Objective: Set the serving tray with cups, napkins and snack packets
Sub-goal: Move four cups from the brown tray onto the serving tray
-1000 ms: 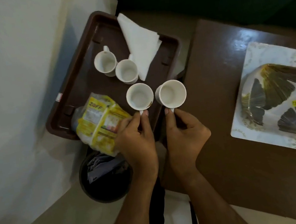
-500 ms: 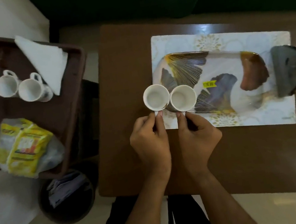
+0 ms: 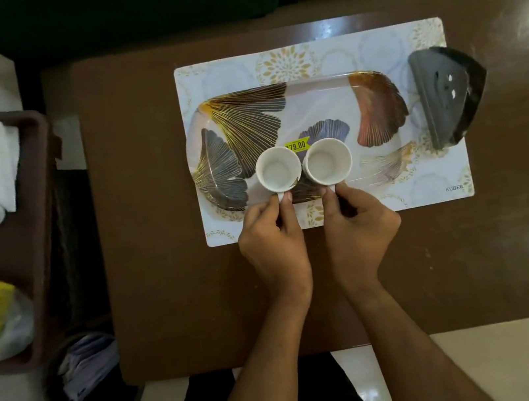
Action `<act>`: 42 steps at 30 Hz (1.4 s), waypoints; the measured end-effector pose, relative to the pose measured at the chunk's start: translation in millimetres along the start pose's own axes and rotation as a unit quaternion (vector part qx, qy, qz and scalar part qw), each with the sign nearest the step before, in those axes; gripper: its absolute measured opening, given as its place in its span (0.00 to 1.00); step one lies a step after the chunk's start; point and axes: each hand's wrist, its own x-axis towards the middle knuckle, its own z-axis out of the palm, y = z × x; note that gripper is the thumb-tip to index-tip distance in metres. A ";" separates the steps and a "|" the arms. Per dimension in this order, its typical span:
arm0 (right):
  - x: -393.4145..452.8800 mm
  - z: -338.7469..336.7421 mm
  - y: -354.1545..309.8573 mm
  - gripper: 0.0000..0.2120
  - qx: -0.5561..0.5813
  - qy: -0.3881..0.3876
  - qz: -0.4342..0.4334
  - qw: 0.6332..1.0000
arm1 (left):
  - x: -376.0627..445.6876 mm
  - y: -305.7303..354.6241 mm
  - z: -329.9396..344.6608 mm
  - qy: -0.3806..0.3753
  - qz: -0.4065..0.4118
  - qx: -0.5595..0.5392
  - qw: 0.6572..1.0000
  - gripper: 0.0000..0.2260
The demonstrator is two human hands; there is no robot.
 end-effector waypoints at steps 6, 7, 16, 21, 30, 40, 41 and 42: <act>8.1 4.0 9.5 0.04 0.001 -0.017 0.005 1.000 | -0.9 0.9 7.5 0.001 0.001 -0.017 1.000 0.06; 8.7 4.6 9.6 0.04 0.002 -0.018 0.004 1.000 | -0.5 0.4 7.8 0.002 0.001 -0.014 1.000 0.06; 9.7 6.8 9.6 0.05 -0.002 -0.020 -0.007 1.000 | 0.0 -3.1 8.1 -0.002 0.001 -0.014 1.000 0.06; 8.2 5.2 10.9 0.05 -0.004 -0.024 0.002 1.000 | -2.3 -1.7 6.4 -0.005 -0.005 -0.011 1.000 0.05; 5.8 5.7 9.3 0.04 -0.004 -0.016 0.004 1.000 | -1.1 -2.8 5.3 -0.019 -0.022 -0.029 0.999 0.06; -1.2 6.8 7.3 0.17 -0.065 0.046 -0.022 0.997 | 4.9 -3.1 -13.3 -0.047 -0.022 0.001 0.999 0.15; -2.9 6.4 5.2 0.18 -0.084 0.053 -0.028 0.995 | 6.7 -5.1 -16.1 -0.051 -0.020 0.002 0.998 0.15; -4.1 5.5 3.3 0.19 -0.098 0.059 -0.035 0.993 | 8.2 -6.9 -18.7 -0.055 -0.017 0.005 0.998 0.16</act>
